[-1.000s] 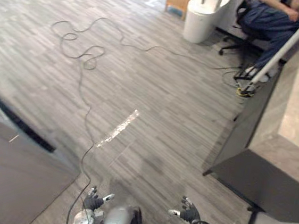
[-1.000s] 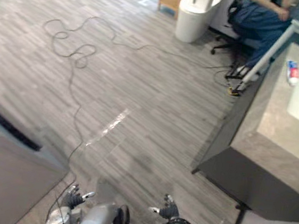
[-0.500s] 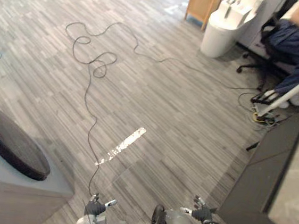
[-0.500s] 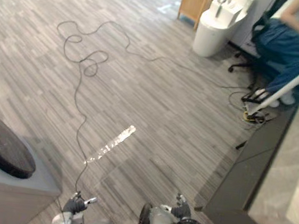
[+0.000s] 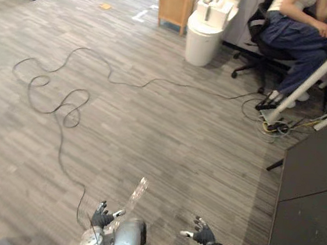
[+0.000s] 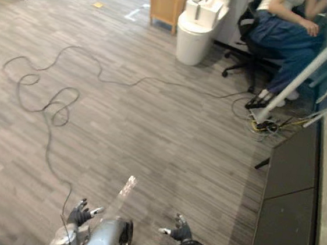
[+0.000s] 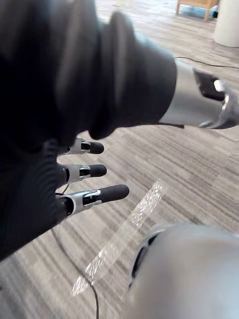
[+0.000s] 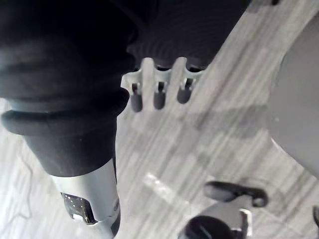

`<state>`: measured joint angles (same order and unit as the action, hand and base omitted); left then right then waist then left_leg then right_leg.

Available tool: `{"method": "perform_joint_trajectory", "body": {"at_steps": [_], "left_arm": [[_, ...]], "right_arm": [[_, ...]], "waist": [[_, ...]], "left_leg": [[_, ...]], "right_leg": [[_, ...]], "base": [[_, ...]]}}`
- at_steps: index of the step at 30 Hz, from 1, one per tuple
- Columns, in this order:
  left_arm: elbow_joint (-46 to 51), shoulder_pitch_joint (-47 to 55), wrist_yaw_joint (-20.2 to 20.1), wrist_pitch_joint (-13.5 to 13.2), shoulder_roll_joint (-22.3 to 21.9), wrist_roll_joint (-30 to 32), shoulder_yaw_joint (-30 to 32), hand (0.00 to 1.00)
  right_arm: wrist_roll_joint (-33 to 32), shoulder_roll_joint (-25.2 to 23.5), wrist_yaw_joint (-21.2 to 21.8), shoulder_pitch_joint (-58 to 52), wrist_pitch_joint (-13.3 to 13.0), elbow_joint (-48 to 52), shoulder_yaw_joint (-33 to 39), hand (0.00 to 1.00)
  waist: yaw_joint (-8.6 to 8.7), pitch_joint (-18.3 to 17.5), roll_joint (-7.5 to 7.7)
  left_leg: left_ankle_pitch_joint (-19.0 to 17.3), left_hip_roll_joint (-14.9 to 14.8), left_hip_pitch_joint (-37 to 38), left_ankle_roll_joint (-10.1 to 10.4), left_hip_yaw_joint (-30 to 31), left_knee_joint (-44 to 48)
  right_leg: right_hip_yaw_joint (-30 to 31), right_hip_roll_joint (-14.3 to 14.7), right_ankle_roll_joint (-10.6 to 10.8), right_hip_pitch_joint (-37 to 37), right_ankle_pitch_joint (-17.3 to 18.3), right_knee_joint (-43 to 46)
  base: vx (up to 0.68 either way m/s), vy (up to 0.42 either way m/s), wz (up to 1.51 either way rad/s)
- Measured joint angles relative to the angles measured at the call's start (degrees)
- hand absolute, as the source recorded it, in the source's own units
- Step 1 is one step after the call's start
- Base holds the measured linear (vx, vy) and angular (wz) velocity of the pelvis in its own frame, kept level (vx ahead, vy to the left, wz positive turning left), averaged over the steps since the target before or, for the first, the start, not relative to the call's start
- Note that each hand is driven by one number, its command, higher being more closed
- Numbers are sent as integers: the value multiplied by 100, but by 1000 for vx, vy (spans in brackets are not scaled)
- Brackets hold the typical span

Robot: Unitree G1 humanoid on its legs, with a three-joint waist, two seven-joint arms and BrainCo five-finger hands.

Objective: Organize washtable

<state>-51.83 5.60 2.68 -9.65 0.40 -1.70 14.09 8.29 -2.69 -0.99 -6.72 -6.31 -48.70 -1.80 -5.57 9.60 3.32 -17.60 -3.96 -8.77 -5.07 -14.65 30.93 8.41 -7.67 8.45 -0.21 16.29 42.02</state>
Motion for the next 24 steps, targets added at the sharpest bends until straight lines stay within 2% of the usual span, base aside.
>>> {"method": "perform_joint_trajectory", "body": {"at_steps": [1,3,4,6,7,8,9,10,11,12,13,14,15,16,17,18,20,21,22,24], "left_arm": [[-18,4,0,9,-4,20,-1,0],[-175,-7,0,45,-9,22,-2,0],[-226,-7,-1,47,-6,22,-2,0],[-314,-6,-2,46,28,20,-16,0],[-359,-8,-1,48,48,20,-39,0],[-470,-49,0,55,88,20,-88,0],[-506,-61,0,73,99,22,-125,0],[-507,-28,1,73,119,22,-181,0],[-509,-9,1,73,146,23,-226,0],[-505,34,-11,68,224,43,-252,0],[-539,40,2,76,152,146,-159,0],[-530,54,-12,66,68,192,-103,0],[-520,66,-19,67,28,254,-49,0],[-481,75,-18,70,-79,270,-50,0],[-448,88,-18,65,-144,263,21,0],[-421,75,-18,65,-170,262,36,0],[-269,57,-16,63,-132,279,45,0],[-200,70,-13,43,-131,261,53,0],[-175,70,-13,37,-128,259,56,0],[-42,73,-11,30,-165,244,71,0]], "right_arm": [[46,2,5,-4,-2,54,-45,0],[105,-6,10,14,-36,84,-133,0],[113,-10,16,14,-41,80,-147,0],[129,21,16,73,-79,34,-144,0],[130,45,18,108,-100,32,-144,0],[134,114,21,184,-125,1,-147,0],[134,177,28,248,-127,-9,-147,0],[135,229,44,296,-135,-22,-144,0],[136,232,49,281,-140,-41,-143,0],[141,236,90,157,-174,-52,-139,0],[145,286,116,45,-218,9,-94,0],[149,338,116,117,-190,5,-76,0],[149,343,114,94,-185,8,-52,0],[149,403,113,59,-212,103,-35,0],[142,403,108,69,-203,132,-39,0],[137,397,103,87,-192,139,-30,0],[126,352,70,64,-146,80,-22,0],[123,322,68,32,-106,51,31,0],[122,312,64,14,-97,50,71,0],[118,324,2,16,-76,66,147,0]], "waist": [[13,0,1],[31,23,-83],[49,43,-128],[117,26,-104],[175,30,-112],[208,44,-140],[235,67,-177],[299,80,-199],[317,65,-174],[324,-24,8],[304,-126,4],[302,-166,-155],[352,-181,-246],[417,-156,-383],[423,-127,-501],[405,-127,-581],[322,-21,-450],[293,14,-321],[283,25,-272],[230,29,-273]], "left_leg": [[-1,-16,208,0,-78,-104],[-2,-161,940,8,-537,-555],[-1,-220,1171,10,-682,-731],[5,-369,1504,20,-910,-993],[7,-396,1564,22,-933,-1053],[28,-427,1733,83,-1033,-1229],[51,-461,1888,246,-1100,-1371],[90,-476,2118,551,-1129,-1527],[115,-455,2202,628,-1130,-1570],[189,-251,2418,803,-994,-1633],[132,-203,2614,1064,-779,-1348],[144,-416,2586,1119,-719,-1053],[234,-550,2422,1266,-610,-612],[620,-804,1932,1215,-258,584],[782,-1134,1361,1186,65,1804],[778,-1247,1181,1183,138,2244],[738,-1288,735,1205,298,2915],[699,-1239,493,1147,326,2839],[698,-1183,353,1147,335,2709],[603,-973,-164,991,354,1796]], "right_leg": [[-176,-5,-7,-172,18,292],[-1036,-67,-298,-586,188,526],[-1465,-106,-391,-735,260,419],[-2544,-130,-549,-1149,295,-225],[-2741,-107,-629,-1258,246,-420],[-2955,-5,-795,-1540,133,-758],[-3175,64,-907,-1731,-21,-989],[-3445,192,-1097,-1867,-359,-1382],[-3500,229,-1164,-1887,-522,-1587],[-3469,284,-1583,-1848,-1370,-2091],[-3521,318,-1925,-1668,-1536,-2131],[-3531,515,-1951,-1581,-1536,-2137],[-3514,615,-1953,-1447,-1391,-2253],[-3430,831,-1877,-1267,-1274,-2411],[-3272,1118,-1908,-1037,-1234,-2653],[-3181,1237,-1925,-893,-1210,-2744],[-2732,1467,-1903,-302,-1051,-2963],[-2477,1513,-1804,3,-993,-3134],[-2337,1534,-1787,125,-980,-3229],[-1774,1589,-1684,458,-911,-3469]], "base": [[428,138,-131],[270,60,-118],[290,40,-107],[317,15,-89],[299,-17,-67],[320,-38,-59],[406,-70,-67],[356,-84,-43],[391,-126,-36],[448,-188,-29],[547,-230,-46],[380,-166,-33],[423,-184,-34],[410,-184,-45],[499,-208,-62],[407,-146,-82],[381,-152,-106],[292,-132,-109],[256,-103,-110],[245,-45,-115]]}}
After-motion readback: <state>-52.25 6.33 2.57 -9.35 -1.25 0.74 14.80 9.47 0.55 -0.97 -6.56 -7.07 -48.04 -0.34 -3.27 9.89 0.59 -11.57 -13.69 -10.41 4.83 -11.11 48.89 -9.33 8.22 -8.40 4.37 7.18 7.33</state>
